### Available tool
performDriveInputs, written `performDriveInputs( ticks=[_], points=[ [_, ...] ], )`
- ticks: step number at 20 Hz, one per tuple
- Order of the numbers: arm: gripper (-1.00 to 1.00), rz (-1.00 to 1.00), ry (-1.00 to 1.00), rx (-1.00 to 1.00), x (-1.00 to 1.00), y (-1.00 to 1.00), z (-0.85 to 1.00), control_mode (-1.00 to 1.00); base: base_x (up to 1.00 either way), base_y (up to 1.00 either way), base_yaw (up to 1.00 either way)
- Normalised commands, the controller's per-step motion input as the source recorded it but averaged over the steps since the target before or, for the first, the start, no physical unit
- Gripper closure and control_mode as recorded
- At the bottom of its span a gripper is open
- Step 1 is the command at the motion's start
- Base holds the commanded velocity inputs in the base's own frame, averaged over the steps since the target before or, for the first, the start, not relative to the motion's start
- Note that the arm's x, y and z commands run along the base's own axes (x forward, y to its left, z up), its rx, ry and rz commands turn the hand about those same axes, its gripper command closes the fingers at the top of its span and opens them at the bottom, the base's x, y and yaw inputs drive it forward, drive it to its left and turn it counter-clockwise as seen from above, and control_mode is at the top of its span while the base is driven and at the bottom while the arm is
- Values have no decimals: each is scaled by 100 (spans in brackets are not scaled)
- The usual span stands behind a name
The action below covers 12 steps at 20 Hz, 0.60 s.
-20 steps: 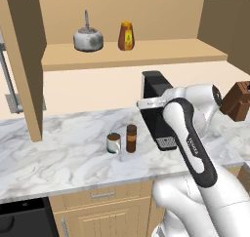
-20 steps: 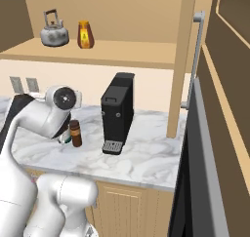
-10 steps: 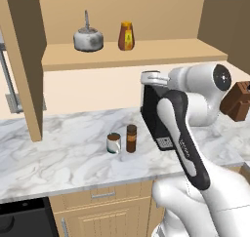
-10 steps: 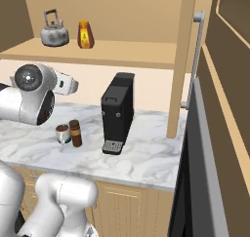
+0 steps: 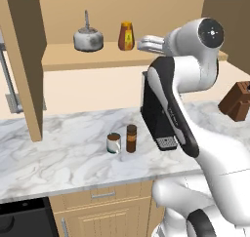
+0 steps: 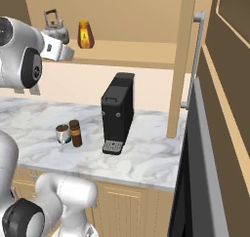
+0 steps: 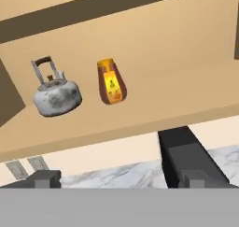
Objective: Pick the cinnamon and honey bottle from the cabinet and place them next to the mug.
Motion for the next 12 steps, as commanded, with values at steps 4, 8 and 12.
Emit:
performDriveInputs(
  ticks=[4,8,12],
  points=[
    [-100,0,-2,-2,55,-5,24,-100,0,0,0],
    [-100,9,-2,1,24,-24,0,-100,0,0,0],
    [-100,17,0,0,6,-16,-4,-100,0,0,0]
  ],
)
